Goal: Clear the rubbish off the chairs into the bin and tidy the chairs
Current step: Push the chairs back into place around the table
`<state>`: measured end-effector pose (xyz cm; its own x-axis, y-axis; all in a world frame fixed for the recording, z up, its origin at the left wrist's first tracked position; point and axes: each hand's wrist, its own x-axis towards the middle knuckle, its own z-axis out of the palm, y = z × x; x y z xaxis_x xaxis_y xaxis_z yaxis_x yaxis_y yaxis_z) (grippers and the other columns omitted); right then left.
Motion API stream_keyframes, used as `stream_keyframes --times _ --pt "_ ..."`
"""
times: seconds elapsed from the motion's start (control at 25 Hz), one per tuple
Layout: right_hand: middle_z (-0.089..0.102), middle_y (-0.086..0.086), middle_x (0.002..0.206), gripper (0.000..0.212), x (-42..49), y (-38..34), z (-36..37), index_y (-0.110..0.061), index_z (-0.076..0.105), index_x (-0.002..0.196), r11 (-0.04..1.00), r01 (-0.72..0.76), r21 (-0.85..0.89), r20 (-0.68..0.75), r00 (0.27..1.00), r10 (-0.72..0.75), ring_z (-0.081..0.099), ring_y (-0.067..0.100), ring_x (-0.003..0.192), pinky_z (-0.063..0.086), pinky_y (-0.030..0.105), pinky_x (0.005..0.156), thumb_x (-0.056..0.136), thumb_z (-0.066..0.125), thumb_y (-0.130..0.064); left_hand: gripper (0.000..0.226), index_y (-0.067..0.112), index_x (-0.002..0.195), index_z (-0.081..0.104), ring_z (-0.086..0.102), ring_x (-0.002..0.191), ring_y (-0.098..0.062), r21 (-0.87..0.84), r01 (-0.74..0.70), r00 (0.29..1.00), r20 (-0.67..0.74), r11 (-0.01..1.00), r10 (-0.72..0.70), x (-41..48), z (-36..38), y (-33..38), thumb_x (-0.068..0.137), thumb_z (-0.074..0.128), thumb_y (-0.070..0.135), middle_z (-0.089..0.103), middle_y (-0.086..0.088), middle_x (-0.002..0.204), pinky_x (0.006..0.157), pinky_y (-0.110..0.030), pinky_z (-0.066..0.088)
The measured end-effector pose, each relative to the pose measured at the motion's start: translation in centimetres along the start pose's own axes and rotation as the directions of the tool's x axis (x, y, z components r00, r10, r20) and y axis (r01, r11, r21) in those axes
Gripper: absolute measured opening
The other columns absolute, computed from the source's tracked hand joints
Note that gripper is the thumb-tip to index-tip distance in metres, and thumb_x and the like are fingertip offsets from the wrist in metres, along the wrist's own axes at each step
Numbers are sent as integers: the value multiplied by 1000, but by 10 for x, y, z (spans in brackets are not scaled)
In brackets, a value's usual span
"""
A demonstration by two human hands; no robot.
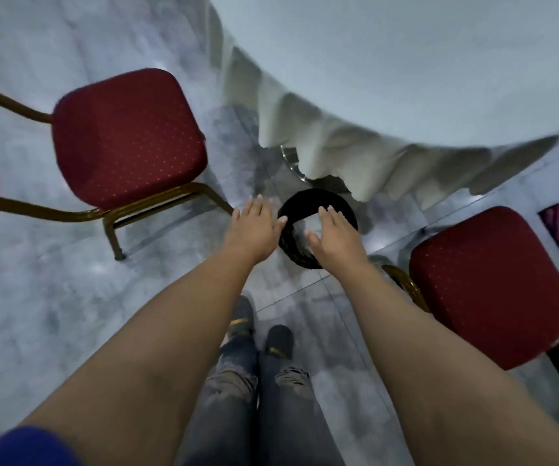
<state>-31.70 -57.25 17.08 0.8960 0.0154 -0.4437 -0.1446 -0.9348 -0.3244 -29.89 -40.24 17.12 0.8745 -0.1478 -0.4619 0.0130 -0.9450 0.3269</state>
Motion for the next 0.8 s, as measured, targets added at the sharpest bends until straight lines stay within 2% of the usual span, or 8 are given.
stream_keyframes --times 0.16,0.36,0.68,0.8 --pt "18 10 165 63 -38 -62 -15 -11 22 156 990 116 -79 -30 992 -119 13 26 153 18 42 123 104 35 -43 62 14 155 14 -1 150 -22 -20 88 994 -70 996 -89 -61 -51 -49 103 18 47 9 -6 163 120 -45 -1" --pt "15 9 166 62 -66 -162 -6 -12 20 157 947 275 -166 -59 956 -288 11 25 154 13 41 125 105 32 -44 62 14 155 14 1 150 -23 -7 169 964 -206 986 -167 -121 -108 -142 103 17 47 10 -6 163 121 -46 -1" --pt "15 4 166 62 -76 -351 45 -16 17 157 907 399 -135 -78 908 -411 8 21 154 8 40 125 104 30 -45 63 16 156 9 -3 150 -22 91 260 908 -363 961 -211 -182 -193 -315 103 13 49 4 -6 163 121 -47 -3" --pt "15 3 166 61 -77 -412 63 -16 17 157 886 445 -130 -80 886 -457 8 20 154 8 38 124 105 29 -44 61 15 156 8 -5 150 -22 73 302 876 -415 951 -247 -194 -222 -369 103 13 47 3 -7 163 121 -46 -3"
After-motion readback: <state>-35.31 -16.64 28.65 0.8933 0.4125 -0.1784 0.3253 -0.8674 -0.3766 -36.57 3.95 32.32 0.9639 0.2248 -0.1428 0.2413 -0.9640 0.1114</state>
